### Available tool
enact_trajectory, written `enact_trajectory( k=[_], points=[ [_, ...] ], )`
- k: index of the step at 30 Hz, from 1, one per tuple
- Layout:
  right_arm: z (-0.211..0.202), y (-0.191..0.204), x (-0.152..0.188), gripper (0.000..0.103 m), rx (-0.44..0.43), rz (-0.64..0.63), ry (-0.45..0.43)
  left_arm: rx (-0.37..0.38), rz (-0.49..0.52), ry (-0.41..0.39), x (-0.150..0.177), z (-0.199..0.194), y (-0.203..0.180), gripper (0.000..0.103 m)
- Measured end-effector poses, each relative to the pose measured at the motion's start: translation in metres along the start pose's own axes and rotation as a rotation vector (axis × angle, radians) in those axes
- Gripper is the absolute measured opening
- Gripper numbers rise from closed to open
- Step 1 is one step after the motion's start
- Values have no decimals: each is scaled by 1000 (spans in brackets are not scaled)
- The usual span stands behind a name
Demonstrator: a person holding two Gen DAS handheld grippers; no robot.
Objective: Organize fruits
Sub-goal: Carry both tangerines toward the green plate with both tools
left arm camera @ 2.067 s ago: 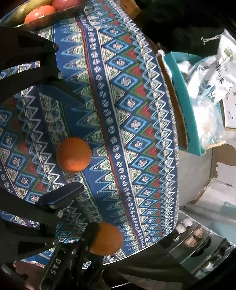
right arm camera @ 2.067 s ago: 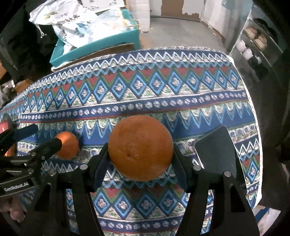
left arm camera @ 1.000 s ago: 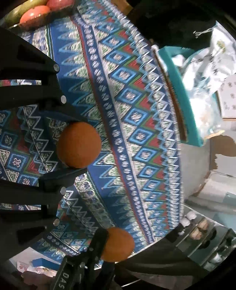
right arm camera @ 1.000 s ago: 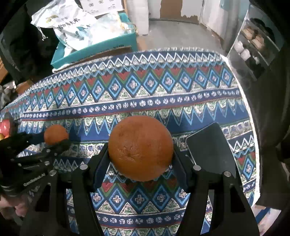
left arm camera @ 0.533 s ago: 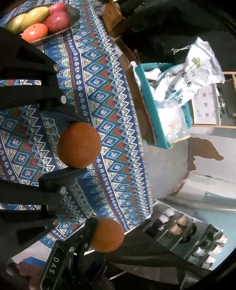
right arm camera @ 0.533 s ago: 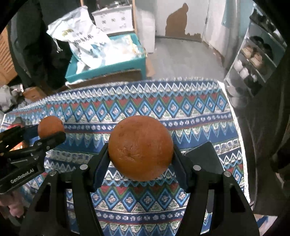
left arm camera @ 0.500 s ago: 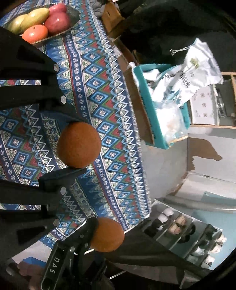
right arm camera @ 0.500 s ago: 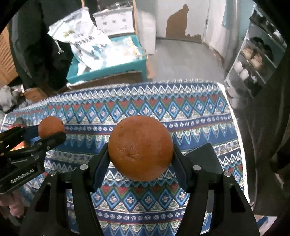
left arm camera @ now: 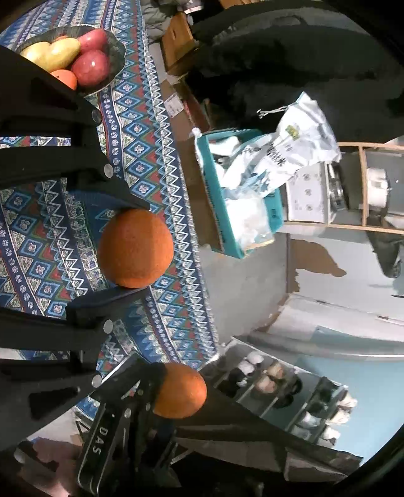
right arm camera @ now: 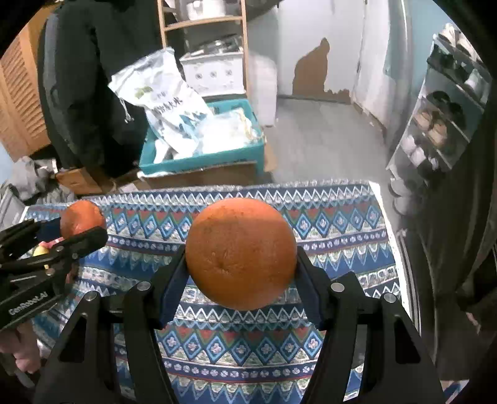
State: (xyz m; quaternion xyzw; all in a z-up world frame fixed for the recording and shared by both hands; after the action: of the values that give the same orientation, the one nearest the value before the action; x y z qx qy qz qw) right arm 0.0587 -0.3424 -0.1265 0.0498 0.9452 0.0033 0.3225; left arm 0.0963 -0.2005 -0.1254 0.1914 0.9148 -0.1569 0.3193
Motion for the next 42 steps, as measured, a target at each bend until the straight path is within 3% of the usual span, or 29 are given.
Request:
enact_trajectory(
  k=[23, 42],
  points=[
    [-71, 66, -39, 65, -76, -78, -157, -35, -41, -138, -7, -94, 44, 47],
    [-55, 162, -44, 65, -202, -166, -105, -127, -156, -134, 28, -124, 130, 47]
  ],
)
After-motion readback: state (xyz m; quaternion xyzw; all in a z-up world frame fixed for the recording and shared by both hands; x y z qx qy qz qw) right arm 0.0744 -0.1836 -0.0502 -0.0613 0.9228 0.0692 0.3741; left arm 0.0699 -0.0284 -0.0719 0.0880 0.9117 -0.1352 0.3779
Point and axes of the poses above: each gripper's, at about its wrist camera, not at the fingertips, and z roughly the way its jaws point, y to its left, x to its underside, the point moved 8 cm from there along z, roughly the way its jaws point, and after that the axes turned 1 degree about x, right-handed, at the moved point
